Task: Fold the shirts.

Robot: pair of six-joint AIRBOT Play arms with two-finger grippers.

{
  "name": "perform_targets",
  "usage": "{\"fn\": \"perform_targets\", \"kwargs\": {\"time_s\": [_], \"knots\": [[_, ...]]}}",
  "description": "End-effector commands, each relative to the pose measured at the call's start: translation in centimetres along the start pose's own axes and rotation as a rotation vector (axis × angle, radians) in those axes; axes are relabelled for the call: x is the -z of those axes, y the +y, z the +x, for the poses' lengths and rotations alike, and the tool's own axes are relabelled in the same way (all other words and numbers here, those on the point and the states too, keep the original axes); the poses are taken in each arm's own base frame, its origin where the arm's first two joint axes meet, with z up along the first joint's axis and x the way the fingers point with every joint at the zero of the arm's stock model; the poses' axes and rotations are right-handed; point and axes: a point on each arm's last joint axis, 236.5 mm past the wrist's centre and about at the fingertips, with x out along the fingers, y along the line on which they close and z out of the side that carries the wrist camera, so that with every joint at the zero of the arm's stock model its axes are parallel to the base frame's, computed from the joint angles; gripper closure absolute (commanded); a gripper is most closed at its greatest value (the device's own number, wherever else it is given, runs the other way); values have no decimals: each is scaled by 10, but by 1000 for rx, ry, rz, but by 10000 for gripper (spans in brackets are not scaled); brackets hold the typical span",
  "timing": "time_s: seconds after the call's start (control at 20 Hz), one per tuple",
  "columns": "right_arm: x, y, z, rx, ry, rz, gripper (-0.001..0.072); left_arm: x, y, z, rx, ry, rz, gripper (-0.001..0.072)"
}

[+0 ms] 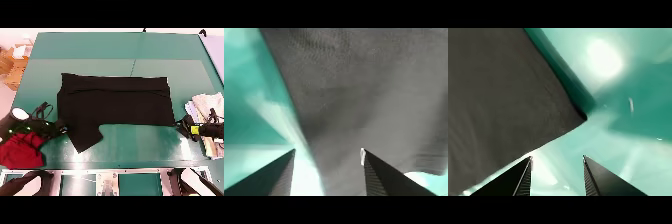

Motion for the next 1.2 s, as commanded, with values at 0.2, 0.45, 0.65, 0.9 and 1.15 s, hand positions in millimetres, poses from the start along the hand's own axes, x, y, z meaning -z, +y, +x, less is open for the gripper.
{"fn": "perform_targets", "kwargs": {"time_s": [0.2, 0.45, 0.65, 0.9, 1.15], "knots": [[1, 18, 35, -85, -107, 89, 340, -19, -19, 24, 86, -146, -53, 664], [-22, 33, 34, -131, -211, 123, 662, -36, -38, 9, 105, -168, 19, 676], [2, 34, 33, -125, -102, 2, 697, -25, -48, -10, 66, -81, 120, 676], [17, 9, -2, -48, -65, -79, 698, 25, -28, -54, -76, -13, 192, 677], [22, -7, -46, 67, -135, -114, 698, 63, -11, -95, -180, -37, 200, 677]]}}
